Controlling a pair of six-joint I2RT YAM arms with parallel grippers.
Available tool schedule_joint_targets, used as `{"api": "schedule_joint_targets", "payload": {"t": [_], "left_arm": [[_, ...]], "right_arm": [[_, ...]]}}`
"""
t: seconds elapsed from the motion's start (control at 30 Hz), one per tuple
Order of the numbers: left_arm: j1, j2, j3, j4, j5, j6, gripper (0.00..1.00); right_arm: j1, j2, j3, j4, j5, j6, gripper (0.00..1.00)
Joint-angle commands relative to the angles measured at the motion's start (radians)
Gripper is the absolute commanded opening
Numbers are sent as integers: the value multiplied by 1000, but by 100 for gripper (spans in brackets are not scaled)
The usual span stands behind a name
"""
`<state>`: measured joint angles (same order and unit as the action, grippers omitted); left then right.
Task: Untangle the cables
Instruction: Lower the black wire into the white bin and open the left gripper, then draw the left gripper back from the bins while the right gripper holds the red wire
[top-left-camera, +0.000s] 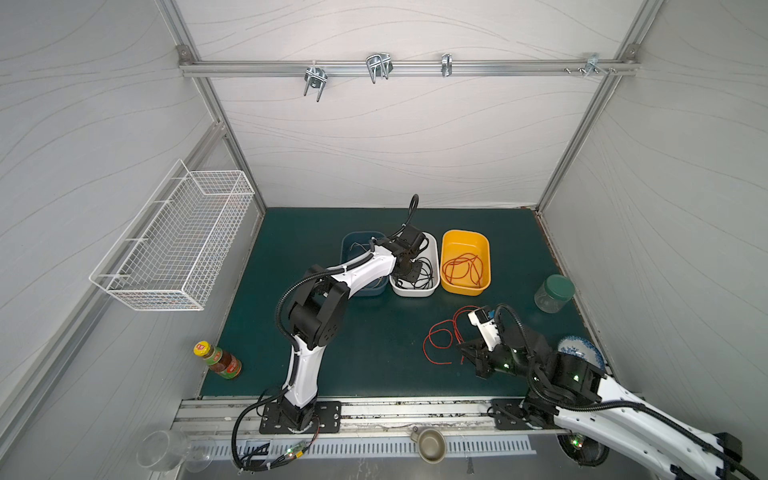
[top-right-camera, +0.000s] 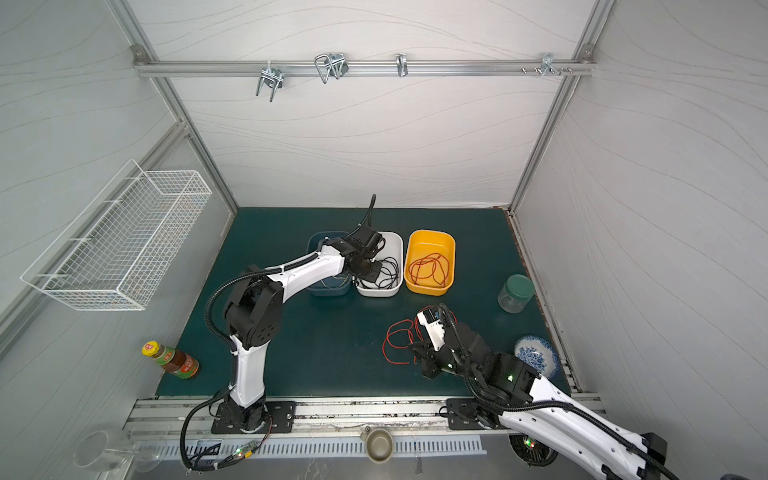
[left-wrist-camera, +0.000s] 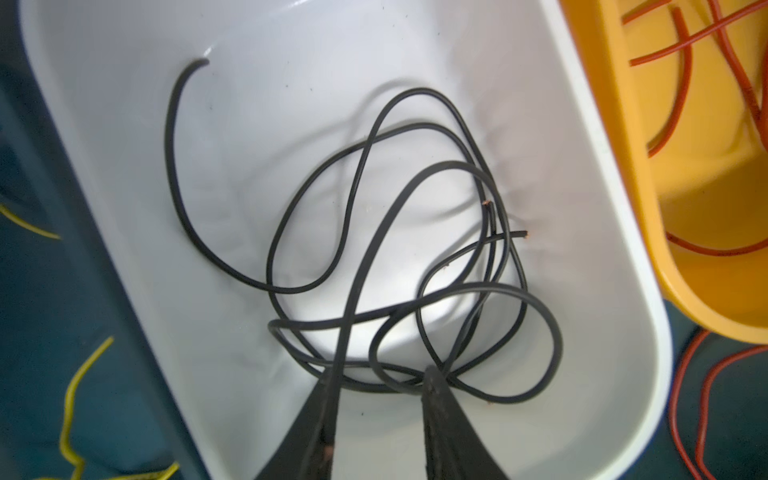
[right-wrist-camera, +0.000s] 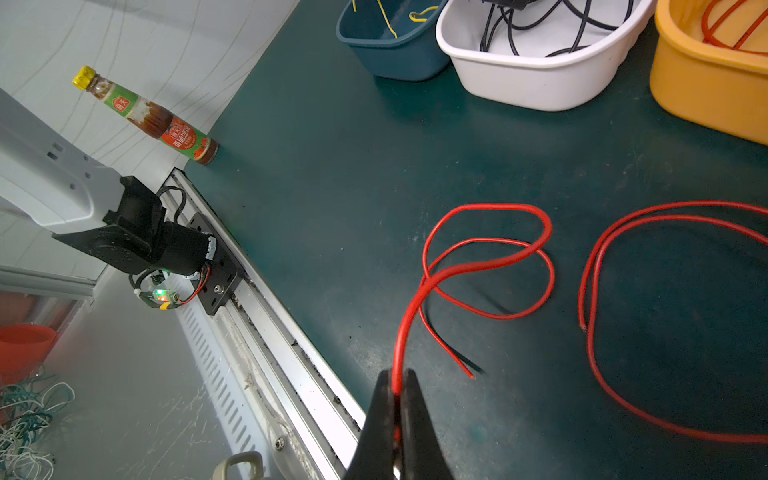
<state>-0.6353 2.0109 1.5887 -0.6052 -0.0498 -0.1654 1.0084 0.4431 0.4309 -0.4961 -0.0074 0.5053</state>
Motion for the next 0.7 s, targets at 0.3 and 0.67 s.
{"api": "schedule_joint_targets", "payload": {"t": [0.3,0.67], "left_arm": [[6,-192,57,-22,-1,-21,51],[6,-446,20,-60,23,-97,78]], "right_arm": [[9,-1,53,-33,41,8,0],[7,14,83,-70,87,19,0]]}}
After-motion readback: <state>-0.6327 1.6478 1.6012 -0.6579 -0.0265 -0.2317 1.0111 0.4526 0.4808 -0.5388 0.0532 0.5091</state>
